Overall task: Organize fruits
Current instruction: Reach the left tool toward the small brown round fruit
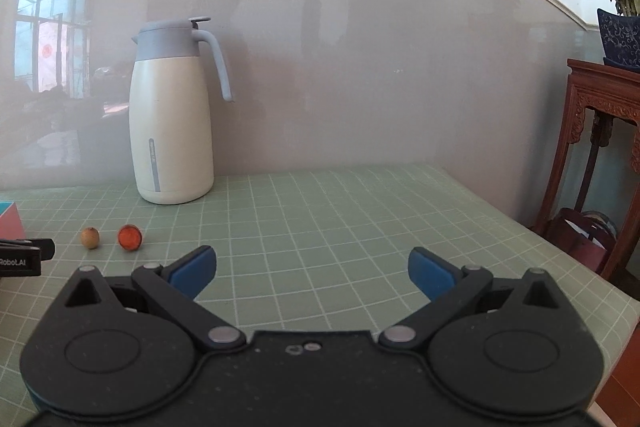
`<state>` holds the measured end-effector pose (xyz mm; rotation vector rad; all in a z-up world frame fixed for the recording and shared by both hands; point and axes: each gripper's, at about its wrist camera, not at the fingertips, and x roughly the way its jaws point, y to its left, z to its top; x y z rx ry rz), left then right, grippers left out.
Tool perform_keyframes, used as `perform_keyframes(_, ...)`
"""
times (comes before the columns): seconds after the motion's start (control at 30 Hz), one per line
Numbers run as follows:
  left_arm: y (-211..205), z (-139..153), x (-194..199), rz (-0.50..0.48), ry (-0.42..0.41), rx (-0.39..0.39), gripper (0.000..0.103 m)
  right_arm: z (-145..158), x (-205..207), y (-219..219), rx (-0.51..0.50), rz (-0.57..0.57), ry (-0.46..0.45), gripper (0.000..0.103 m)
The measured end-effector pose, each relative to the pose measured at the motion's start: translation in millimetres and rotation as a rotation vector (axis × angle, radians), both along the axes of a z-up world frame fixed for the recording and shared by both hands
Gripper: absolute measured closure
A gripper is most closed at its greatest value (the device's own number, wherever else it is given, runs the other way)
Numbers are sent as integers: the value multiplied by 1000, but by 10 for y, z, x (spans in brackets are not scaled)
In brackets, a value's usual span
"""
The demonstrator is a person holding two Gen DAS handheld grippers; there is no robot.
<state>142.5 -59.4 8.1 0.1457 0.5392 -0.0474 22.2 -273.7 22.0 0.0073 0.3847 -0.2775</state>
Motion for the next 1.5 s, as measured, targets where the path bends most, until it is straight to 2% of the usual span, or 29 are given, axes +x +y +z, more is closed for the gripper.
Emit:
perform_keyframes(0.2,-184,-109,277,-11,24,27,14,26,17,-36,18,8,-10,0)
perform_keyframes(0.33,-218,-173,434,-12,46,30,23,51,-49,-52,22,10,-20,0)
perform_keyframes(0.47,-182,-244,559,12,72,29,26,56,-62,-56,30,6,-24,0)
perform_keyframes(0.63,-168,-310,660,11,96,25,37,62,-50,-46,46,16,-23,0)
perform_keyframes(0.9,-207,-379,786,-8,99,1,39,59,-26,-5,39,34,-13,0)
perform_keyframes(0.97,-191,-376,801,-4,100,-12,44,54,-16,-5,39,34,-8,0)
perform_keyframes(1.03,-175,-374,811,2,97,-23,55,45,-9,-8,40,34,-3,0)
perform_keyframes(1.2,-154,-366,790,6,97,-34,66,48,14,-10,41,33,-3,0)
perform_keyframes(1.5,-149,-383,788,12,92,-20,67,28,32,-8,25,7,3,0)
